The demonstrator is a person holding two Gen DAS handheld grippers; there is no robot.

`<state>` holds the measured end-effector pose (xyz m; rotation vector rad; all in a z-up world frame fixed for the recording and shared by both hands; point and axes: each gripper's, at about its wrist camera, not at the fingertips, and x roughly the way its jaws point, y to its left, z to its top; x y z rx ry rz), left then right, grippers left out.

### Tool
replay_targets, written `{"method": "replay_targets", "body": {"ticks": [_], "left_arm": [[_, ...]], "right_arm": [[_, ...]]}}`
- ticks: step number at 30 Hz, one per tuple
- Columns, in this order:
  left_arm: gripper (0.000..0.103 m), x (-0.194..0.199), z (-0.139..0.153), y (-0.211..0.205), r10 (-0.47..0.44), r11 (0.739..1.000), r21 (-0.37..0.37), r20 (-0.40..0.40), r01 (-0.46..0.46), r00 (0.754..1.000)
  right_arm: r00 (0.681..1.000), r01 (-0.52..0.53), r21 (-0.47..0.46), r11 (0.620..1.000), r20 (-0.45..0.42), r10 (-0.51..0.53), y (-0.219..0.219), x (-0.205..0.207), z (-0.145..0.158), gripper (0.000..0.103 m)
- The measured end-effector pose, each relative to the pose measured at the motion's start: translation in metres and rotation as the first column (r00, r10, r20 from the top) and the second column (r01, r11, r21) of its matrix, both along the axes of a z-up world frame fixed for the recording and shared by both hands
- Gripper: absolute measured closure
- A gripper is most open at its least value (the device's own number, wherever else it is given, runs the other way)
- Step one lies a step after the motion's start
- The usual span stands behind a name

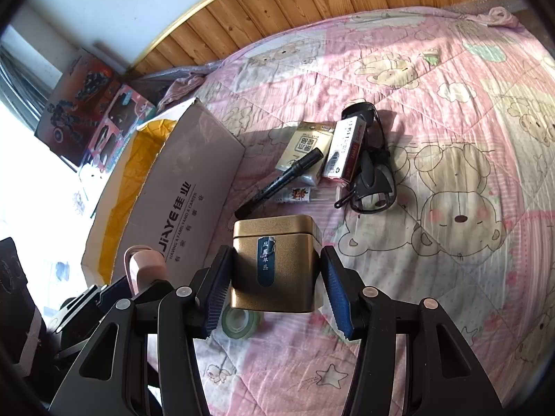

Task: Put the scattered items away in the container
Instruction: 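Carry the pink stapler and gold tin over the cardboard box with both tools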

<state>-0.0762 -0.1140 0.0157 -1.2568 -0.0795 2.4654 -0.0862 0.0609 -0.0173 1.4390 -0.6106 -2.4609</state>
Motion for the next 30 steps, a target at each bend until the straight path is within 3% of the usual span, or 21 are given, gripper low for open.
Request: {"method": "replay_targets", "body": {"ticks": [13, 30], "left_arm": [[0.063, 0.023, 0.017, -0.009, -0.002, 1.0, 0.006, -0.014, 0.002, 1.0], [0.063, 0.049, 0.038, -0.036, 0.006, 0.997, 0.082, -0.041, -0.003, 0.999]], "right_arm": [[0.999, 0.04, 0.026, 0.999, -0.016, -0.039, -0.006, 0.041, 0.014, 0.049], [0.999, 0.039, 0.053, 0.998, -0.03, -0.037, -0.03, 0.088, 0.033, 0.049]]}}
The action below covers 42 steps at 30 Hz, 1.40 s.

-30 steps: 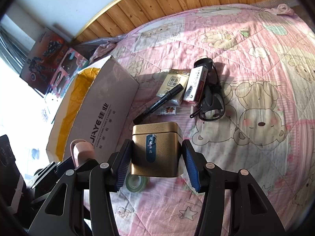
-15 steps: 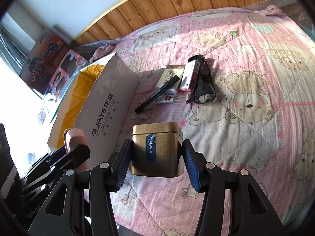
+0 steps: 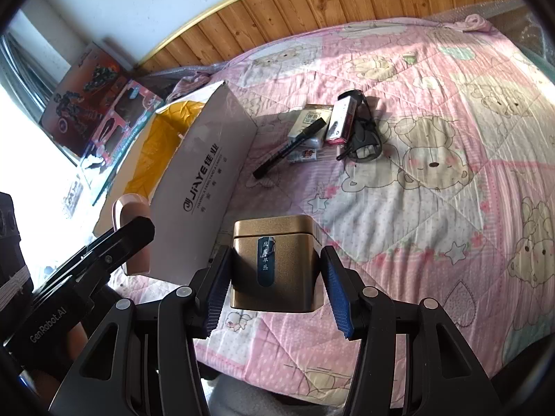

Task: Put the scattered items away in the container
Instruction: 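Carry the pink stapler and gold tin over the cardboard box with both tools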

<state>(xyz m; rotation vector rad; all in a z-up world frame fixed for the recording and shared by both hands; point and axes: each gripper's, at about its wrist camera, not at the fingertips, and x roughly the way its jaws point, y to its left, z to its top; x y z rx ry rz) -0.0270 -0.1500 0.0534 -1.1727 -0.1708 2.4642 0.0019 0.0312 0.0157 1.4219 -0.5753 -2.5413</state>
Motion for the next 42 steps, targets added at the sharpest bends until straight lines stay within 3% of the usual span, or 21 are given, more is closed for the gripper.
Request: {"method": "replay_targets", "body": {"ticks": [20, 42], "left_arm": [[0.063, 0.019, 0.023, -0.065, 0.051, 0.994, 0.096, -0.031, -0.048, 0.998], [0.063, 0.006, 0.023, -0.142, 0.133, 0.974, 0.185, -0.015, -0.128, 0.991]], "right_arm": [[0.991, -0.115, 0.045, 0.992, -0.063, 0.118, -0.078, 0.013, 0.044, 0.049], [0.962, -0.253, 0.096, 0.963, -0.084, 0.261, -0.165, -0.006, 0.069, 0.049]]}}
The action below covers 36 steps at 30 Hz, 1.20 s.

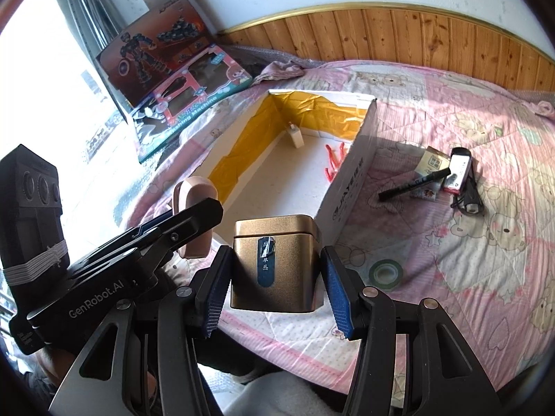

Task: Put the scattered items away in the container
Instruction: 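Carry the pink stapler and gold tin over the cardboard box with both tools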

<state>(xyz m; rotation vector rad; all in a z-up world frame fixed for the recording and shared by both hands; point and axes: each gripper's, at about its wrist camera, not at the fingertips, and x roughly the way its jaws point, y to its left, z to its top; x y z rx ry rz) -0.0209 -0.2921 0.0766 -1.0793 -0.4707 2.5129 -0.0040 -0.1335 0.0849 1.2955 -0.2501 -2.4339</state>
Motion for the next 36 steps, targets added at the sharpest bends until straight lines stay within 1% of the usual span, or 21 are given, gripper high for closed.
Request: {"method": "replay_targets", "body": {"ticks": [2, 5, 10, 17, 23, 30, 36], "left_arm": [[0.063, -0.003, -0.001, -0.009, 0.004, 0.999, 0.032, 0.013, -0.004, 1.0], [0.063, -0.006, -0.005, -0.021, 0.02, 0.998, 0.057, 0.031, -0.021, 0.999], [0.063, -0.013, -0.01, -0.041, 0.052, 0.996, 0.072, 0.051, -0.055, 0.997], [0.063, -0.022, -0.006, -0.06, 0.084, 0.994, 0.072, 0.045, -0.087, 0.995], [0.063, -0.032, -0.006, -0.073, 0.107, 0.992, 0.066, 0.046, -0.11, 0.993], [0.063, -0.045, -0.009, -0.084, 0.127, 0.99, 0.061, 0.056, -0.13, 0.99], [0.063, -0.059, -0.012, -0.085, 0.127, 0.991, 0.04, 0.07, -0.13, 0.989]], "right_arm": [[1.0, -0.015, 0.001, 1.0, -0.007, 0.015, -0.007, -0.003, 0.003, 0.049], [0.999, -0.04, 0.003, 0.999, -0.018, 0.04, -0.02, -0.007, 0.009, 0.049], [0.997, -0.078, 0.01, 0.997, -0.021, 0.079, -0.04, -0.017, 0.014, 0.049], [0.992, -0.127, 0.023, 0.992, -0.018, 0.127, -0.062, -0.03, 0.015, 0.049], [0.988, -0.154, 0.033, 0.988, -0.012, 0.154, -0.073, -0.044, 0.014, 0.049], [0.985, -0.171, 0.024, 0.985, 0.007, 0.171, -0.076, -0.066, 0.013, 0.049], [0.984, -0.174, 0.016, 0.985, 0.035, 0.173, -0.072, -0.088, 0.01, 0.049]]}}
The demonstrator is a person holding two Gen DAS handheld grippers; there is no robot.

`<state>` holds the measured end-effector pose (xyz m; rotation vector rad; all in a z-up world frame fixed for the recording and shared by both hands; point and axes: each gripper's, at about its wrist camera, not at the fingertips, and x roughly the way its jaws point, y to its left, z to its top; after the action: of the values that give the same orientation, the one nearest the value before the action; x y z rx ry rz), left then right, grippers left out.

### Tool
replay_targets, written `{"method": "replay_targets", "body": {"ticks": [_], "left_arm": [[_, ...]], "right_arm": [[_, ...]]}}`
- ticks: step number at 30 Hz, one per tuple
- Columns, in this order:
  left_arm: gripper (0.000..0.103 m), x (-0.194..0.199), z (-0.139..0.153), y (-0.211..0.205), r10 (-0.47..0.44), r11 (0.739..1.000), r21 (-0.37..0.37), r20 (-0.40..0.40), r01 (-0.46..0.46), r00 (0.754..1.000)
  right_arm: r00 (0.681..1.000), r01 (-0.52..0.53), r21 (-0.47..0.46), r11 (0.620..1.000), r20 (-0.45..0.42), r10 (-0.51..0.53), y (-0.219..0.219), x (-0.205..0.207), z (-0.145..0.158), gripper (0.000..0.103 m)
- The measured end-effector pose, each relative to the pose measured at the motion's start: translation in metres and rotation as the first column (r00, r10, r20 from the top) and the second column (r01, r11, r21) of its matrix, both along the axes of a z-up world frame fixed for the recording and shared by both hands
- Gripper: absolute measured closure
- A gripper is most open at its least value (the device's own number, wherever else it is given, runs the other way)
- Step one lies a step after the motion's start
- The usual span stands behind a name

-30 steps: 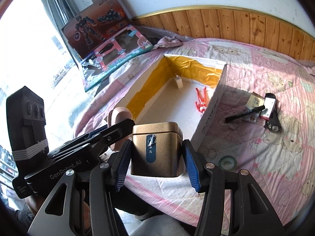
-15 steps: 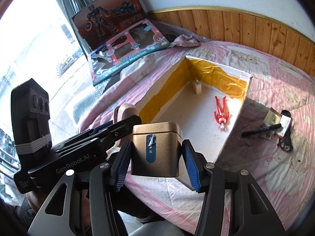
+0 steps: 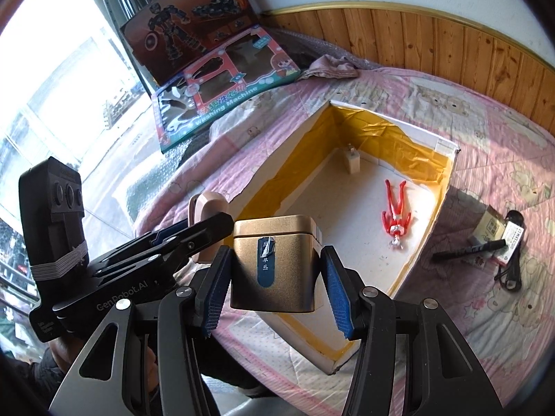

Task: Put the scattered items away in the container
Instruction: 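Carry the pink stapler and gold tin over the cardboard box with both tools, then open both tools to release the stapler and gold tin into the box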

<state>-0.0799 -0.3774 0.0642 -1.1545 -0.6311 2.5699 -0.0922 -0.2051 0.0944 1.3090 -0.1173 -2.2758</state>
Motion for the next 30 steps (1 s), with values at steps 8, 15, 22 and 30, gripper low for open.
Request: {"method": "replay_targets", "body": {"ticks": [8, 15, 22, 30], "left_arm": [[0.063, -0.02, -0.005, 0.005, -0.017, 1.0, -0.019, 0.03, 0.017, 0.999], [0.063, -0.037, -0.011, 0.014, -0.034, 0.999, -0.038, 0.058, 0.036, 0.998], [0.063, -0.056, -0.018, 0.023, -0.04, 0.996, -0.07, 0.092, 0.047, 0.995], [0.063, -0.083, -0.029, 0.034, -0.051, 0.992, -0.11, 0.143, 0.067, 0.988]], "right_arm": [[1.0, 0.002, 0.003, 1.0, 0.029, -0.003, 0.004, -0.032, -0.003, 0.049], [0.998, 0.002, 0.007, 1.0, 0.057, -0.003, 0.006, -0.06, -0.008, 0.049], [0.997, 0.01, 0.02, 1.0, 0.08, -0.012, 0.012, -0.087, -0.015, 0.049], [0.993, 0.033, 0.055, 0.998, 0.113, -0.039, 0.021, -0.12, -0.032, 0.049]]}}
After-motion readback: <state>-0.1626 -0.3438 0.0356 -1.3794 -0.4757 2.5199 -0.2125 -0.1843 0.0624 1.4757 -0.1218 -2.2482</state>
